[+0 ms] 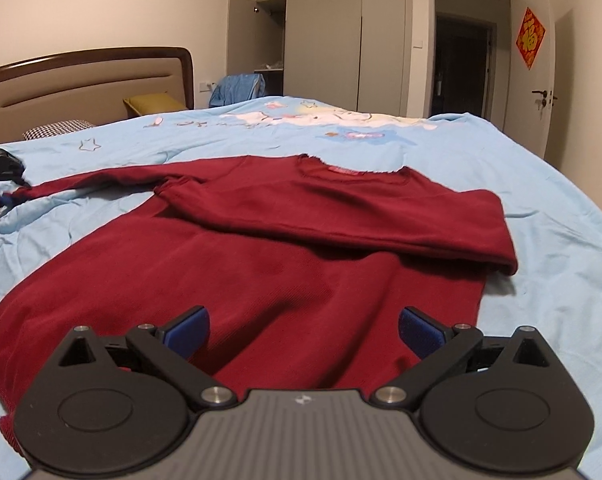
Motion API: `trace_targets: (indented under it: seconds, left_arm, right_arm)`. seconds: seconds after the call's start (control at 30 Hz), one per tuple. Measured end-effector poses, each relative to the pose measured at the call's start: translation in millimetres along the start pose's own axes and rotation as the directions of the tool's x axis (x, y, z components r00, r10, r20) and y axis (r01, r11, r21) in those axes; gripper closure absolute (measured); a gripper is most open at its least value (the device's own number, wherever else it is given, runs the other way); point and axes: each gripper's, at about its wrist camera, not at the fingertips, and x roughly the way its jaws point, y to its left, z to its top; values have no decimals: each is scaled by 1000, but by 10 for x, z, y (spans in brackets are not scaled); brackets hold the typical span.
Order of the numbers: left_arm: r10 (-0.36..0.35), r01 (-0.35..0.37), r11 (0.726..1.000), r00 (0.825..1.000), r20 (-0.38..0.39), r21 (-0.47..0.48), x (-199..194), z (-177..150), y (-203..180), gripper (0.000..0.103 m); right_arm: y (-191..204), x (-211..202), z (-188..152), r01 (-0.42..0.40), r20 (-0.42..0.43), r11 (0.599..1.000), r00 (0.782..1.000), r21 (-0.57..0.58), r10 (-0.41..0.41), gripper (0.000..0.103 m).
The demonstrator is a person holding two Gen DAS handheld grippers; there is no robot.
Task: Fold small clothes
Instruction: 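Grasp the other sleeve cuff with the left tool and lift it, then lay the held sleeve across the sweater body with the left tool and release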
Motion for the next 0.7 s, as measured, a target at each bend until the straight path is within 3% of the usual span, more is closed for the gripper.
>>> trace_targets:
  seconds: [0.13,0.23,0.3,0.4,0.47,0.7]
  left_arm:
    - [-32,33,999,998,47,-21,36,115,-13,99]
    - [-124,115,990,985,118,79,-61,206,-238,100]
    - [-229,204,965,963,143,167,-190,266,-466,100]
    - [-372,303,895,912,171,328,-506,257,-909,100]
    - [-467,377,840,869,162,391,-730,198,-1199,100]
    - [-696,568,620,716,46,542,-1442,-350,-2180,100]
  right_arm:
    - [-14,-16,-35,-7,0,1000,1000,12,7,0]
    - [-58,-39,-54,-9,7,1000,1000,28,8,0]
    - [-90,-57,-67,-7,14,999,1000,40,6,0]
    - [-138,-72,-85,-2,25,998,1000,64,1,0]
    - [-170,-84,-94,1,33,997,999,81,-4,0]
    - [-264,-173,-136,32,59,994,998,106,-38,0]
